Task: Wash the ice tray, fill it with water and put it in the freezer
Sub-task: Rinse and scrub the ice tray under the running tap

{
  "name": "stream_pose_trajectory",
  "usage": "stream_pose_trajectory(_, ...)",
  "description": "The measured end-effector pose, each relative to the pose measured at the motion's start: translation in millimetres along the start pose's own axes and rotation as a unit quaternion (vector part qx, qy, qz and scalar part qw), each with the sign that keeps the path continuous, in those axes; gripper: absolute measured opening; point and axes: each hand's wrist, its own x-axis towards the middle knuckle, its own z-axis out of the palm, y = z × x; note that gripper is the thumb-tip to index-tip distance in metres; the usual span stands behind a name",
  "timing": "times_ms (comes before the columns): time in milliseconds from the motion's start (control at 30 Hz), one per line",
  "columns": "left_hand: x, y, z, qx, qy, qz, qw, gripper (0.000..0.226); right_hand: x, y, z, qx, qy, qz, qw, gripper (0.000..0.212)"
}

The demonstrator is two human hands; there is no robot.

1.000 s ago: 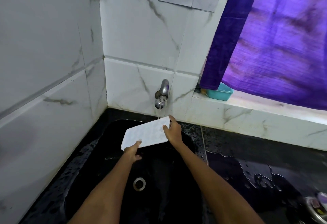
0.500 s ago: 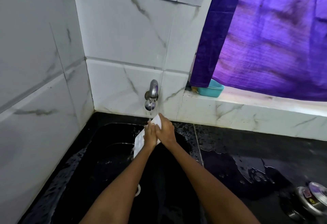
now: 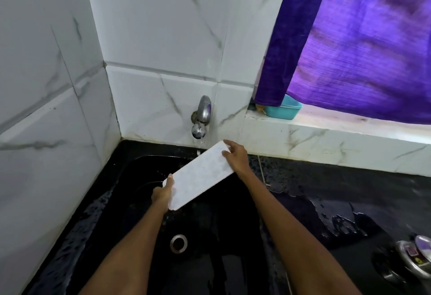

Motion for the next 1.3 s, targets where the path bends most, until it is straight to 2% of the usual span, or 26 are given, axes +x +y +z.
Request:
stream_pose_trajectory(67,3,-1,-9,-0.039,0.004,0.021,0.999,0.064,5,17,12,-0.142,-0.008,0.041,0.989,0.046)
stream_pose_trajectory(167,-1,4,-15,-0.067,0.022,0.038,0.997,0.057,-6,35,52,-0.333,-0.003,0.064,0.941,0.055)
stream_pose_trajectory(233,-6,6,-19,-0.081,0.039,0.052,0.995,0.053,-18,39,83,-0.351,0.012,0.073,0.933,0.063)
stream_pose_trajectory(300,-9,6,-23,-0.084,0.058,0.059,0.993,0.052,-28,37,115,-0.343,-0.023,0.068,0.937,0.068)
stream_pose_trajectory(367,-10,-3,-27,-0.083,0.076,0.044,0.993,0.055,-44,31,149,-0.356,-0.102,-0.011,0.929,0.068)
stream_pose_trajectory(467,-12,-16,-33,-0.086,0.084,0.006,0.993,0.058,-70,27,176,-0.374,-0.215,-0.211,0.877,0.061)
stream_pose_trajectory(500,-12,-20,-35,-0.093,0.084,0.001,0.992,0.057,-73,29,177,-0.380,-0.232,-0.259,0.857,0.059)
stream_pose_trajectory(567,-12,-22,-39,-0.098,0.084,-0.002,0.992,0.057,-69,31,168,-0.386,-0.239,-0.291,0.842,0.057)
stream_pose_trajectory(633,-13,-20,-45,-0.098,0.084,0.006,0.992,0.057,-54,34,148,-0.395,-0.215,-0.247,0.858,0.058)
stream_pose_trajectory(700,-11,-22,-53,-0.122,0.081,0.015,0.989,0.055,-37,39,122,-0.406,-0.176,-0.165,0.881,0.062)
stream_pose_trajectory(800,-9,-28,-61,-0.160,0.069,-0.001,0.985,0.054,-24,37,97,-0.395,-0.172,-0.097,0.897,0.075)
stream_pose_trajectory(867,-6,-29,-64,-0.168,0.066,-0.011,0.983,0.057,-24,24,99,-0.341,-0.124,-0.063,0.930,0.079)
stream_pose_trajectory(933,-5,-28,-69,-0.152,0.089,0.001,0.984,0.061,-16,10,100,-0.260,-0.090,0.032,0.961,0.081)
stream_pose_trajectory(1000,-4,-29,-77,-0.120,0.116,0.031,0.985,0.065,-6,1,93,-0.188,-0.153,0.110,0.964,0.076)
stream_pose_trajectory(1067,-3,-31,-84,-0.116,0.115,0.044,0.986,0.071,-4,-1,83,-0.142,-0.224,0.124,0.956,0.066)
stream_pose_trajectory(1167,-7,-26,-82,-0.152,0.099,-0.028,0.983,0.086,-7,0,75,-0.088,-0.224,0.113,0.964,0.054)
stream_pose_trajectory(1233,-10,-21,-81,-0.248,0.026,-0.096,0.964,0.095,-7,-1,68,-0.108,-0.210,0.062,0.970,0.039)
stream_pose_trajectory(1300,-12,-21,-80,-0.365,-0.105,-0.151,0.912,0.101,-5,-2,59,-0.141,-0.188,-0.001,0.972,0.031)
